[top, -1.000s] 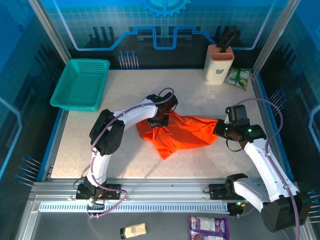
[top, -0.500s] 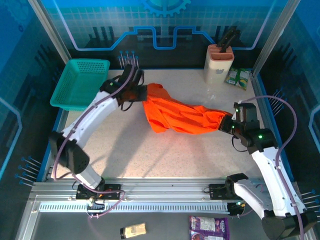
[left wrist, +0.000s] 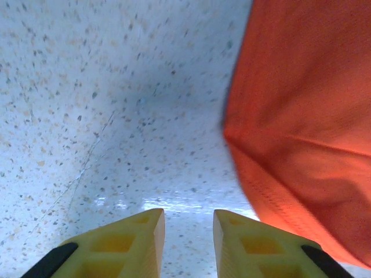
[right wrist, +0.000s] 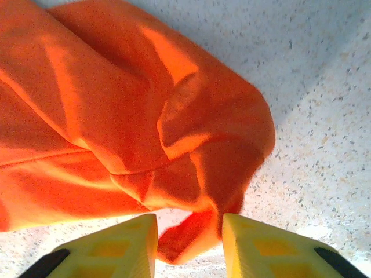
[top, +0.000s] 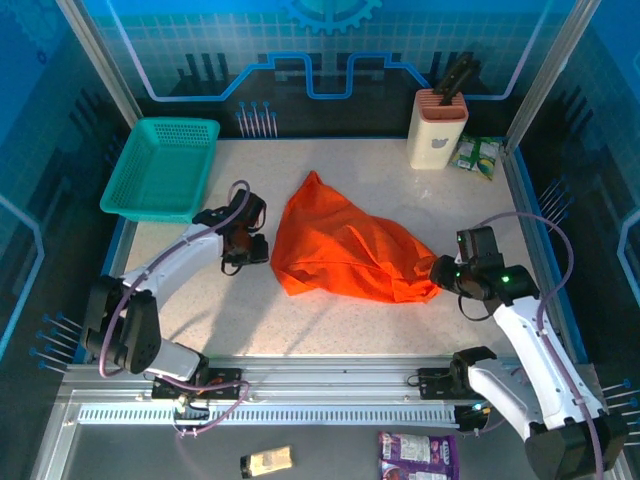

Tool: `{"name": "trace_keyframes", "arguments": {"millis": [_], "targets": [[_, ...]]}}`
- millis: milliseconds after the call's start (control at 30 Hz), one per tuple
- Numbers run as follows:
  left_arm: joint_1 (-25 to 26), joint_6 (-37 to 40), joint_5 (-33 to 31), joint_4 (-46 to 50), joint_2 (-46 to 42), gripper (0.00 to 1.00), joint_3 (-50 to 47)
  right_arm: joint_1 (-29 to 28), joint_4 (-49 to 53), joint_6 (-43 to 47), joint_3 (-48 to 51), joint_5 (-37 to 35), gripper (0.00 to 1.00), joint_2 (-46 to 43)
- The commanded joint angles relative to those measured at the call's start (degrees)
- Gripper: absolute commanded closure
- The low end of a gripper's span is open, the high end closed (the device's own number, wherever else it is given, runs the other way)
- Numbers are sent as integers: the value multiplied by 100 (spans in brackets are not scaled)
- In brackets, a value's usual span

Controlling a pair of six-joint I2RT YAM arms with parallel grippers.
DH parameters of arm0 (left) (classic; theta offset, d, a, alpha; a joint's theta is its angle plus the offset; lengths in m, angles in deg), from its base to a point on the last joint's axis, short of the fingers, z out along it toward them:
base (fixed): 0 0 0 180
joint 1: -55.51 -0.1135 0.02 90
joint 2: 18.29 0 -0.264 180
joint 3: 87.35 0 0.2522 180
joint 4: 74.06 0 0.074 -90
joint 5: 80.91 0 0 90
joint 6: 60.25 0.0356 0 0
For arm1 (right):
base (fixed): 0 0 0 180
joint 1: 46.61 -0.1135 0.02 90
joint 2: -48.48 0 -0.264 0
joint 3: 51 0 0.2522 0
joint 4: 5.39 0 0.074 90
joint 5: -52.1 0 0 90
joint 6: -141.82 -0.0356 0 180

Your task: Fold the inside-out t-shirt

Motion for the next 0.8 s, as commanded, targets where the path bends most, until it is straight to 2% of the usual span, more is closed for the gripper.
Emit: {"name": "trace_keyframes", "arguments": {"millis": [0, 167, 533, 767], "targets": [[2, -311, 747, -331, 71, 67, 158, -205, 160, 299, -361, -151, 62, 134], [60, -491, 945, -428, 664, 65, 176, -500, 37, 310, -617, -232, 60, 356], [-117, -288, 608, -503, 1656, 66, 312, -911, -273, 229, -673, -116, 59, 870], [-206, -336, 1103, -884, 1914, 67, 134, -938, -299, 185, -634, -168, 59, 881]]}}
